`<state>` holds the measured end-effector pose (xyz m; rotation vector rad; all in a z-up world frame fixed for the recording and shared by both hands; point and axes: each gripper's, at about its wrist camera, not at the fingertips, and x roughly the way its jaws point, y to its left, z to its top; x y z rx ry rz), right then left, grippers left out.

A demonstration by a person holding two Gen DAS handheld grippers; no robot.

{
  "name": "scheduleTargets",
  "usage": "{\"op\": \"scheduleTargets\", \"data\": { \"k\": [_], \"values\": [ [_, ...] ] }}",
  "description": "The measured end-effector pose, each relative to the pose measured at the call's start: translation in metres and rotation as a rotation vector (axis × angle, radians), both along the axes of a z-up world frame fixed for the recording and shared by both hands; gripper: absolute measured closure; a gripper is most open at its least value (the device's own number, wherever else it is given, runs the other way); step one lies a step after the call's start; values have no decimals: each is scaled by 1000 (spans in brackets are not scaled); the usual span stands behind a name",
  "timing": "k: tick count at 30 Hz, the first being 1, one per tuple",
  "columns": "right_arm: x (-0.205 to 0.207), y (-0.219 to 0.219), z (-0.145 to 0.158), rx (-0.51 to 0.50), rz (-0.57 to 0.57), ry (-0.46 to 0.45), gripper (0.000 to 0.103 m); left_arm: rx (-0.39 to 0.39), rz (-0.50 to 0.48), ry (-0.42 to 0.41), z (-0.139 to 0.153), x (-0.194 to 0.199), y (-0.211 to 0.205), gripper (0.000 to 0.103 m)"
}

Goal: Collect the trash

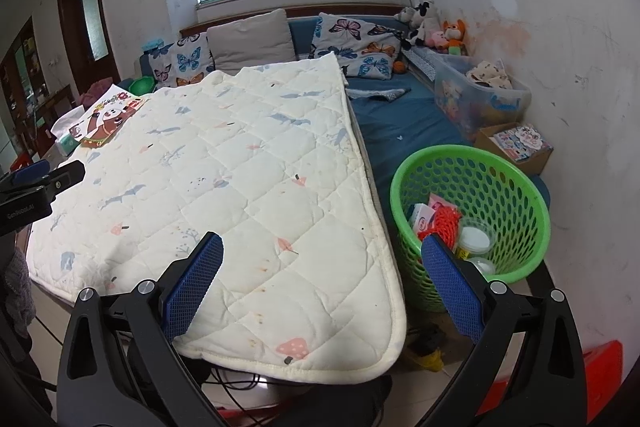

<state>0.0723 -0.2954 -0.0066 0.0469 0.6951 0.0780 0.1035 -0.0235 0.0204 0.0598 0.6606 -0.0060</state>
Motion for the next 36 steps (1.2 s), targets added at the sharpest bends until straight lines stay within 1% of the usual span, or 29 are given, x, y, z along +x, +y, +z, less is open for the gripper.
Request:
{"op": "scheduleTargets", "data": {
  "k": [5,23,36],
  "values": [
    [2,1,0,7,0,1,4,-7,11,-4,1,1,0,7],
    [7,4,-1,21,8,2,4,21,7,0,-5,6,-7,7],
    [8,4,-2,31,17,3,4,28,19,-13,-2,3,-7,7]
  ]
}}
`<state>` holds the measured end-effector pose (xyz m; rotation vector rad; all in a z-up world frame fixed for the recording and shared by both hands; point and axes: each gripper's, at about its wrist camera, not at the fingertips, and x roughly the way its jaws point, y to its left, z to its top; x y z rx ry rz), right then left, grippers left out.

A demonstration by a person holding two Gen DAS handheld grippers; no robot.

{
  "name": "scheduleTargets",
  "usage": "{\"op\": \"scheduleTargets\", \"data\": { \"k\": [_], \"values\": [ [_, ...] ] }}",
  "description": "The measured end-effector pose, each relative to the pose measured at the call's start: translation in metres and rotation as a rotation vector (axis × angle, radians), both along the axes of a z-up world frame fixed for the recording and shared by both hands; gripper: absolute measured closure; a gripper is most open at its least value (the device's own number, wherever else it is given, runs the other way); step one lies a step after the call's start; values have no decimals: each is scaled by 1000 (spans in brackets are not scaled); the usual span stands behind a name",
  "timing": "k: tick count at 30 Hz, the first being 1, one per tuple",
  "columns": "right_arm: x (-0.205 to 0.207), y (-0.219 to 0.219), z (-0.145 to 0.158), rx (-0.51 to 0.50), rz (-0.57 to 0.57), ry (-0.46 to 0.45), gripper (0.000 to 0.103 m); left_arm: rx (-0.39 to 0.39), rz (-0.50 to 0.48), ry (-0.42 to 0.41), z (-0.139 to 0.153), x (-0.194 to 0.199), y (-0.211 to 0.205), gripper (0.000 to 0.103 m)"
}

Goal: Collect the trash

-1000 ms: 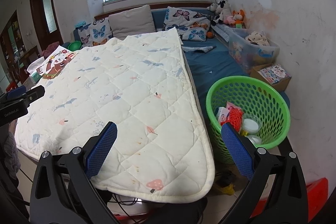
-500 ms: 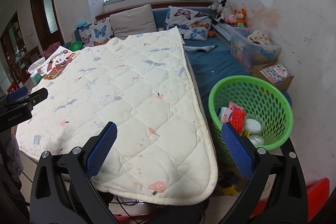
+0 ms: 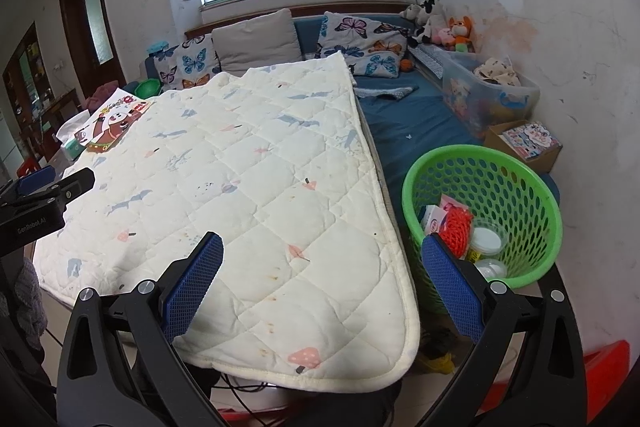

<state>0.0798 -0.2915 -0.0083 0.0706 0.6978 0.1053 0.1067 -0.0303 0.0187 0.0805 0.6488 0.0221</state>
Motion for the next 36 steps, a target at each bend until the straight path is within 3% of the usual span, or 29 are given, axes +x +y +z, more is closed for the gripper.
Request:
{"op": "scheduleTargets", "data": {
  "k": [36],
  "values": [
    [-2,-4,3,15,-21,-9,4,-12,-52,-6,1,-5,-16,7]
  ]
}}
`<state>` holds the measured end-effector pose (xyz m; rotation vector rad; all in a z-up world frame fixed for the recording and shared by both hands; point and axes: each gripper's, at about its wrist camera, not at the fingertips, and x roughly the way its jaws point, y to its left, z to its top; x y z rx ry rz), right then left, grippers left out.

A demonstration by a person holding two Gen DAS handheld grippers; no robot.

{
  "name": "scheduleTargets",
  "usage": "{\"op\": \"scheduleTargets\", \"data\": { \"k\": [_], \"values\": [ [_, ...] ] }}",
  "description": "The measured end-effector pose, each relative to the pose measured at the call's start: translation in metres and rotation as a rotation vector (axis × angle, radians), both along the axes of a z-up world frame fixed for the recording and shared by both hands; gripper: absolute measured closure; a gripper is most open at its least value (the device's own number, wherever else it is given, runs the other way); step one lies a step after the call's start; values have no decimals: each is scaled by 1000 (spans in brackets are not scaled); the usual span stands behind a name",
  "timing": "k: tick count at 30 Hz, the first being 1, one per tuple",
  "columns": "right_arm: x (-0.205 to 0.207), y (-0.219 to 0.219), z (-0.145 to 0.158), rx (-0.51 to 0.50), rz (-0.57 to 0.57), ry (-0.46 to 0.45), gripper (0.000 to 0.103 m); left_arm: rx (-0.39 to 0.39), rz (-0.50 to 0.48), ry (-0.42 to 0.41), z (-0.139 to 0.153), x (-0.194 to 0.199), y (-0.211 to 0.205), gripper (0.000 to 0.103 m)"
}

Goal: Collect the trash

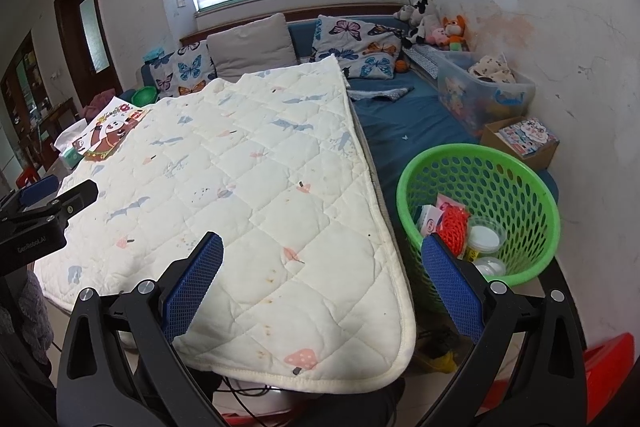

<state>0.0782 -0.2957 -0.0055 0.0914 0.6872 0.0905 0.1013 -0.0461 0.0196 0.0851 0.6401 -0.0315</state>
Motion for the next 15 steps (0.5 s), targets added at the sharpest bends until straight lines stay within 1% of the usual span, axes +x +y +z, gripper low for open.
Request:
{"op": "scheduleTargets", "data": {
  "k": [15],
  "values": [
    [-1,-2,1,1,-4,-3,4,-7,-25,8,-3,-2,-5,7]
  ]
}}
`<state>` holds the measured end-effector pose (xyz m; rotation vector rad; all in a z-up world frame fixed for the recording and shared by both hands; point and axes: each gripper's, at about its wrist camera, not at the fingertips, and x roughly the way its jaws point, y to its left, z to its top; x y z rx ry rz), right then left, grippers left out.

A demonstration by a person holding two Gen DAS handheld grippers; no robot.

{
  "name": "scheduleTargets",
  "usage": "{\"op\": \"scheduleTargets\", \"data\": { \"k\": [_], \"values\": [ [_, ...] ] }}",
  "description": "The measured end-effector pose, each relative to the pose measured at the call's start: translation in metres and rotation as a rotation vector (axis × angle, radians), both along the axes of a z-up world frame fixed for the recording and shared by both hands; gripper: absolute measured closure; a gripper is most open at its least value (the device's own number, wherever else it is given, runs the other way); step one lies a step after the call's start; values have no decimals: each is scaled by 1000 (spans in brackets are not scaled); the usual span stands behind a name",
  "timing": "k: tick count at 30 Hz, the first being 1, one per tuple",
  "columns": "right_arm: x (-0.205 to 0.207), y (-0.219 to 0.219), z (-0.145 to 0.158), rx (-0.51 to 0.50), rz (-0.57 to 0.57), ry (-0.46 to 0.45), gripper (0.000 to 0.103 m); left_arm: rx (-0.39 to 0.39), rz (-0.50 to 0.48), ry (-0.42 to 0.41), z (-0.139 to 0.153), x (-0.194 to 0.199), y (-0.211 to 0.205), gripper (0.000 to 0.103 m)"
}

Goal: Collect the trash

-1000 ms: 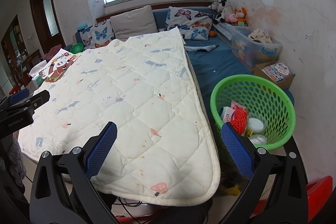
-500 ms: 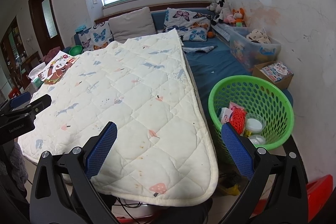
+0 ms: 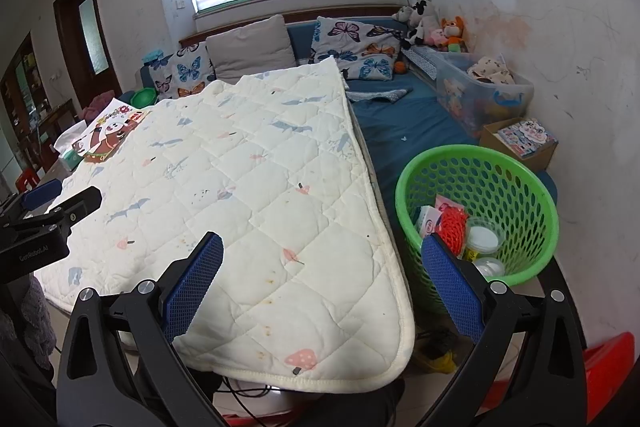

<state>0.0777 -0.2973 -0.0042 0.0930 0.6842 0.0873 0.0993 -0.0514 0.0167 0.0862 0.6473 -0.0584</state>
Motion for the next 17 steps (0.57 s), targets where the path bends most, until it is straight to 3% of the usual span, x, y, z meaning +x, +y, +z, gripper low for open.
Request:
{"op": "scheduleTargets", "data": {
  "k": [17],
  "values": [
    [0,0,4,10,-9,-4,4,-3,-5,4,-1,1,0,7]
  ]
}}
